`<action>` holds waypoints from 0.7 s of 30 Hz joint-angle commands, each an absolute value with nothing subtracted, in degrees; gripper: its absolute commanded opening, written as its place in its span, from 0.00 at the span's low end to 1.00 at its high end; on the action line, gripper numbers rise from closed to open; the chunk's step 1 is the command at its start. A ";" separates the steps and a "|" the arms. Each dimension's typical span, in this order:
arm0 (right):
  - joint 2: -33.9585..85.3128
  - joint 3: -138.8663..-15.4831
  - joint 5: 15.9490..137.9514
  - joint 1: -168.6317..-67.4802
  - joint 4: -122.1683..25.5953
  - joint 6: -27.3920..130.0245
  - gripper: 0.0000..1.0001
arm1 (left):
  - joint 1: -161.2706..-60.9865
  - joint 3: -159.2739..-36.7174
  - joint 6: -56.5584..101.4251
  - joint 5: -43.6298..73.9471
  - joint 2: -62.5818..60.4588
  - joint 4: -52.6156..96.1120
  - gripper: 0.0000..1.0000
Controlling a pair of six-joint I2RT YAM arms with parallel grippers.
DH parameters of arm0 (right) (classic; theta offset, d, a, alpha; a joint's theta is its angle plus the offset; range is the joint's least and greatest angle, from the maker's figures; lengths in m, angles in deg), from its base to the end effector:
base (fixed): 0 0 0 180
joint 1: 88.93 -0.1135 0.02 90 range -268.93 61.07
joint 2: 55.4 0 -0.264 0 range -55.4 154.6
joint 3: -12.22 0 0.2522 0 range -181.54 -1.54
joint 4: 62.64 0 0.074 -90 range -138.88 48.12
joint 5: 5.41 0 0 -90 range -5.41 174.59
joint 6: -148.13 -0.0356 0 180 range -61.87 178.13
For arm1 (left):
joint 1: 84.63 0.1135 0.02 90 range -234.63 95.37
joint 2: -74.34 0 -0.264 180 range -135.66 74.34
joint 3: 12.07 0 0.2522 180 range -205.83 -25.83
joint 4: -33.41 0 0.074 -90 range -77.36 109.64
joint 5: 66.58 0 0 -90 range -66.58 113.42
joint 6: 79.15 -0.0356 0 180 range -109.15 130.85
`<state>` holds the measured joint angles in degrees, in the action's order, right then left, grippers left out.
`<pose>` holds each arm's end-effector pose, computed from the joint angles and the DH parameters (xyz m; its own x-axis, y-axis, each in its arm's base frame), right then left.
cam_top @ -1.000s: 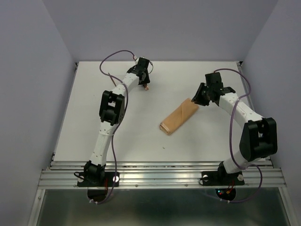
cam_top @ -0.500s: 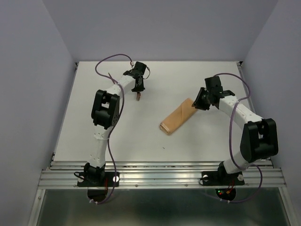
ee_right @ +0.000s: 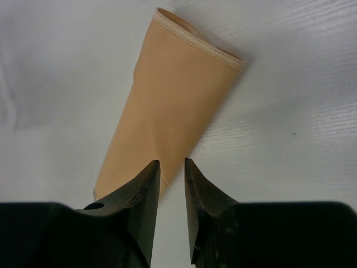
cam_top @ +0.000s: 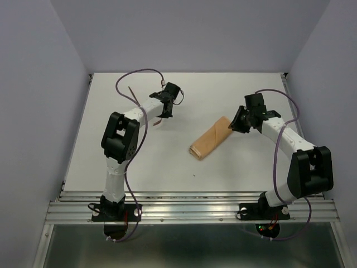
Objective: Fold the napkin into a case and place the utensils inside
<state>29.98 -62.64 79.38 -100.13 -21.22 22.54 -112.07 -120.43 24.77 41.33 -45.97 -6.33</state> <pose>0.3076 0.0642 0.2444 -0.7726 0.4378 -0.4597 0.2475 0.8746 0.4169 0.4194 -0.2054 0.2045 -0.7407 0.1267 -0.6598 0.0939 0.9919 0.0851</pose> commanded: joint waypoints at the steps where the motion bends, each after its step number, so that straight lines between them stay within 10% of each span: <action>1: 27.39 -61.66 78.79 -99.65 -22.87 22.01 0.30 | -116.43 -117.76 23.16 47.93 -42.11 -5.49 0.00; 5: 26.69 -60.87 78.27 -99.65 -23.31 21.66 0.30 | -120.66 -116.80 24.12 57.49 -43.78 -8.12 0.07; 15: 25.46 -60.25 78.09 -99.65 -23.39 21.48 0.30 | -127.25 -113.54 27.20 50.95 -41.94 -9.80 0.62; 21: 24.58 -59.73 77.91 -99.65 -23.57 21.22 0.30 | -128.58 -114.51 28.61 49.70 -40.45 -11.56 0.66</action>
<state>27.25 -60.59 78.29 -100.13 -21.24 21.66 -127.87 -113.92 26.95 50.45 -45.57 -9.52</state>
